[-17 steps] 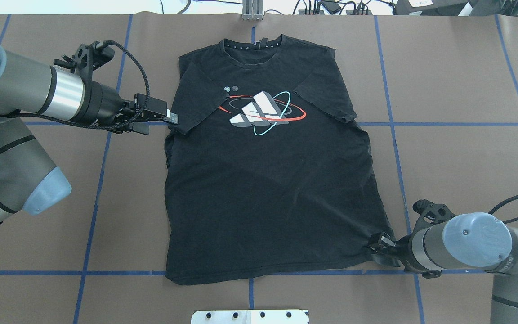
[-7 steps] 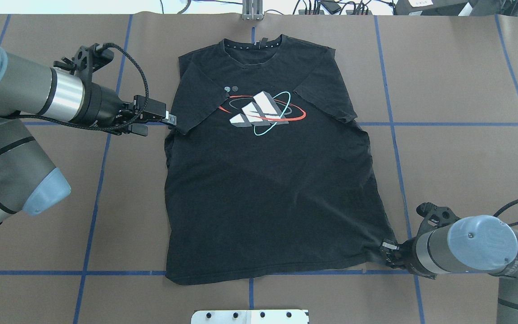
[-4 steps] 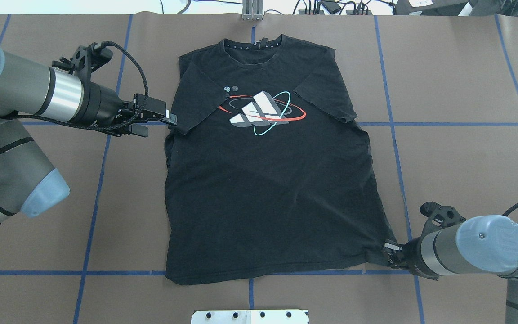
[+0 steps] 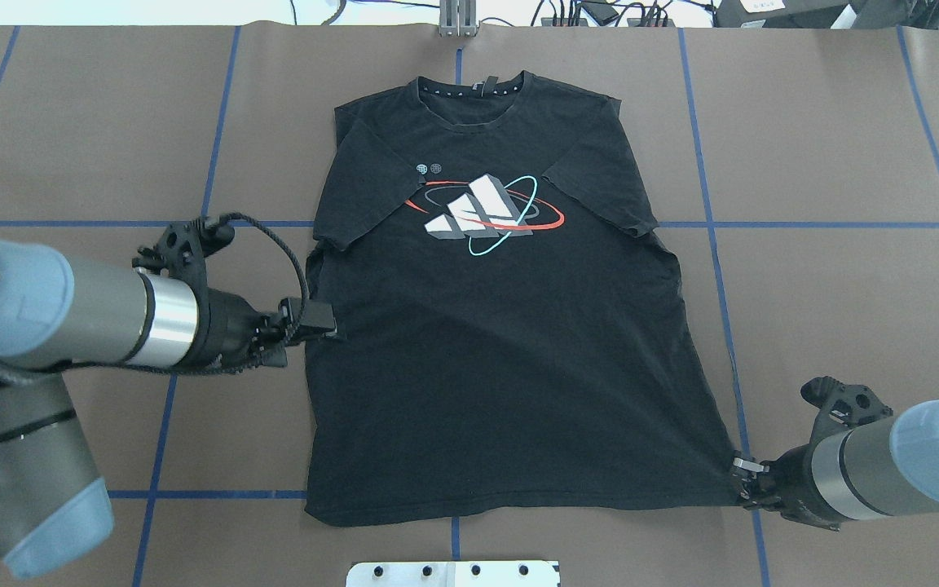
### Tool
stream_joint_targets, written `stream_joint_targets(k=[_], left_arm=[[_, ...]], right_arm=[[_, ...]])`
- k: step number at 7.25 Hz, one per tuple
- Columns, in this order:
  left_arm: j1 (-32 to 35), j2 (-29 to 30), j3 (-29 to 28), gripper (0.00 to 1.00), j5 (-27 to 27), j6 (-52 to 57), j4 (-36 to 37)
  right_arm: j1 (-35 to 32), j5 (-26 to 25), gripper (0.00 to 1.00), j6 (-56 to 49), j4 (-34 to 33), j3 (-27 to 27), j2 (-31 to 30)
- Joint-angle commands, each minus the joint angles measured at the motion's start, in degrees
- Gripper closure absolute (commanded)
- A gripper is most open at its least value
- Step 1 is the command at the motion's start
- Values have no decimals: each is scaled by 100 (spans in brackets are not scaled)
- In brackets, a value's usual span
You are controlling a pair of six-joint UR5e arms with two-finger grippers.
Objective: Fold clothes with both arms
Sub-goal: 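Move the left gripper to the other hem corner nearest the robot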
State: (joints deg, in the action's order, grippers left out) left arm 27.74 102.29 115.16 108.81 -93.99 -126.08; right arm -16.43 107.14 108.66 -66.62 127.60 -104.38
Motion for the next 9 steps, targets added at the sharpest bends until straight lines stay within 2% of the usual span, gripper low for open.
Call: stream_joint_targets(k=[1, 2, 5, 9], left_arm=[[-1215, -437, 244, 1, -1000, -699, 233], [-1462, -517, 227, 1, -1220, -718, 251], [-2210, -544, 104, 8, -1379, -1034, 259], [-2029, -509, -46, 17, -1459, -947, 303]], right_arm=[[60, 44, 100, 6, 0, 98, -144], [61, 44, 100, 6, 0, 99, -144], [69, 44, 100, 6, 0, 108, -126], [61, 35, 100, 6, 0, 134, -126]])
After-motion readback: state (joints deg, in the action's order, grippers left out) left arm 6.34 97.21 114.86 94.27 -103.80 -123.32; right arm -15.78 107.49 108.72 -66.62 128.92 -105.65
